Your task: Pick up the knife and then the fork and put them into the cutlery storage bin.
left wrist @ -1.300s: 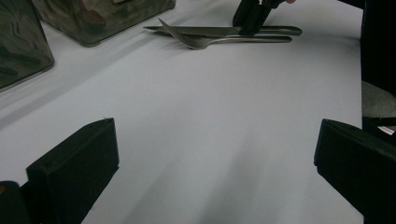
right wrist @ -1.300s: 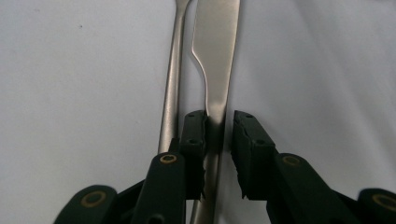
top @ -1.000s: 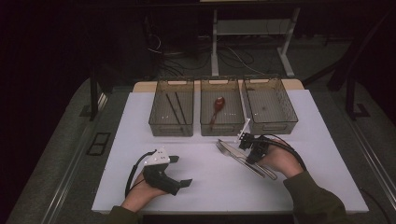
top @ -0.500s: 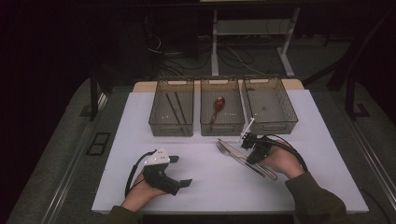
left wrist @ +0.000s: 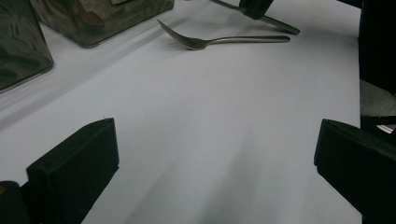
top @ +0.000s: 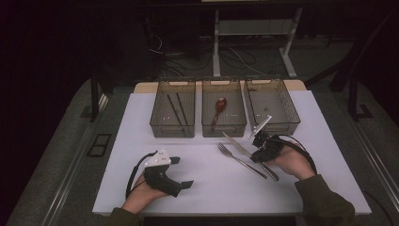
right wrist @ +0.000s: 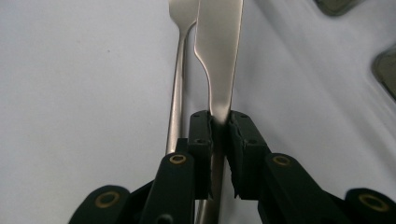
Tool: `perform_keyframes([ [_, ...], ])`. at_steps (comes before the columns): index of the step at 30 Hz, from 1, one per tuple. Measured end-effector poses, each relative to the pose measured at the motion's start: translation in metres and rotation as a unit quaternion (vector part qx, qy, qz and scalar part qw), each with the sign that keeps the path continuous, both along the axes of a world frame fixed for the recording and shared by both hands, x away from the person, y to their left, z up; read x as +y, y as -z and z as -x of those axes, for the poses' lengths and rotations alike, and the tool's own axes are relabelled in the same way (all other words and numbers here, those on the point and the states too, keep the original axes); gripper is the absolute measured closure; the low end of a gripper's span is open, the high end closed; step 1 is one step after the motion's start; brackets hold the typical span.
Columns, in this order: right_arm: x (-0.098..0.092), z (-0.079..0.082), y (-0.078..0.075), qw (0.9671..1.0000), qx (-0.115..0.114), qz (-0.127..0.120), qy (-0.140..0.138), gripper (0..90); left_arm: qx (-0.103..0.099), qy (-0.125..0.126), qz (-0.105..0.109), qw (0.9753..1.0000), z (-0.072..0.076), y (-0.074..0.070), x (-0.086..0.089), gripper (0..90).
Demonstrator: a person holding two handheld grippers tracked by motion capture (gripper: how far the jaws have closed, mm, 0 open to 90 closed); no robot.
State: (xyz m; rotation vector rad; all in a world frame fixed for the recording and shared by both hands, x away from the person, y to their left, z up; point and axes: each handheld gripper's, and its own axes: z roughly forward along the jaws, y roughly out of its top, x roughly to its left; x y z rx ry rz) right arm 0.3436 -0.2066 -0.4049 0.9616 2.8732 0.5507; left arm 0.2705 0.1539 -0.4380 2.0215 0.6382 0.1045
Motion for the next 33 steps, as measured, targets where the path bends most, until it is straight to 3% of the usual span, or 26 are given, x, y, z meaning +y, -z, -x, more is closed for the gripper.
perform_keyframes([
  [6,-0.015,0.001,-0.007,0.9986,-0.004,-0.051,0.016,78.7,-0.005,0.002,0.0,1.0,0.0,0.0,0.001,0.0],
  [11,-0.03,0.003,-0.013,0.9954,-0.027,-0.088,0.026,78.7,-0.009,0.003,0.0,1.0,0.0,0.0,0.001,0.0],
  [22,-0.057,0.005,-0.021,0.9841,-0.064,-0.159,0.046,78.7,-0.018,0.005,0.006,0.9998,0.0,-0.001,0.002,0.0],
  [33,-0.079,0.004,-0.029,0.9701,-0.093,-0.21,0.079,78.9,-0.017,0.006,0.007,0.9998,0.0,0.0,0.001,0.0],
])
